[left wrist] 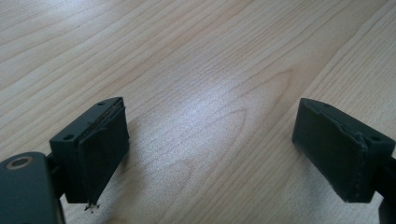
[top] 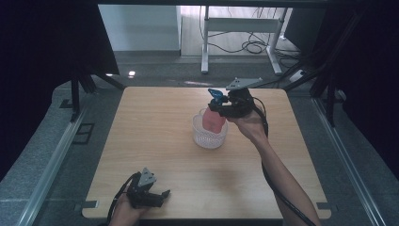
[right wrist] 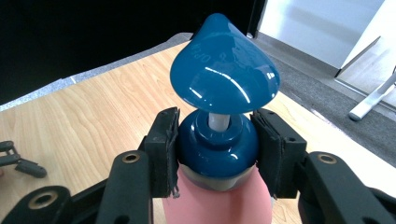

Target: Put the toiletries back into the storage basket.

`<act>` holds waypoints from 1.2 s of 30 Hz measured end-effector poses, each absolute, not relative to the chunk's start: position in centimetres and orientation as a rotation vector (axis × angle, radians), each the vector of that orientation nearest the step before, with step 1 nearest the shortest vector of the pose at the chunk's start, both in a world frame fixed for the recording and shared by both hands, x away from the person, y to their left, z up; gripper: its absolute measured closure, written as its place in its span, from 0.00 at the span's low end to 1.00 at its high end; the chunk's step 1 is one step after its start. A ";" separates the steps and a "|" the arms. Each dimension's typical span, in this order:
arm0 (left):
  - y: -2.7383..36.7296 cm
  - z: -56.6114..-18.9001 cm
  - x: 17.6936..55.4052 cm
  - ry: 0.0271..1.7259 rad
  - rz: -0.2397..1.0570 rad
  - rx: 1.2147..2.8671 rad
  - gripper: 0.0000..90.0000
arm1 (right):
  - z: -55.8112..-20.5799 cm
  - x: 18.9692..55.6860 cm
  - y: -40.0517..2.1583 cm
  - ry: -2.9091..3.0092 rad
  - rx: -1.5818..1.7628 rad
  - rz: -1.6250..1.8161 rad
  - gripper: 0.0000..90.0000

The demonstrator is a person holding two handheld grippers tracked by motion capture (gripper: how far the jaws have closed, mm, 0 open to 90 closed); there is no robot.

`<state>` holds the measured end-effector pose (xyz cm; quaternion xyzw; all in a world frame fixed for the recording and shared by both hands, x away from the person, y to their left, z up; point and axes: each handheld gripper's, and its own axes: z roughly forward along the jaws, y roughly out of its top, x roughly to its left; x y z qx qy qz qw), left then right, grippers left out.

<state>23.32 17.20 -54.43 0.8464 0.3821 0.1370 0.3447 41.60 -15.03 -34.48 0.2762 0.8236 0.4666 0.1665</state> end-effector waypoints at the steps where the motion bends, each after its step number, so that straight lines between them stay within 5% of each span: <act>1: 17.2 -54.4 23.3 0.992 0.356 2.198 0.12 | -34.6 41.7 -15.0 2.342 0.789 1.329 0.59; 36: 17.2 -54.4 23.3 0.989 0.354 2.204 0.12 | -39.6 43.5 -13.6 2.379 0.813 1.272 0.59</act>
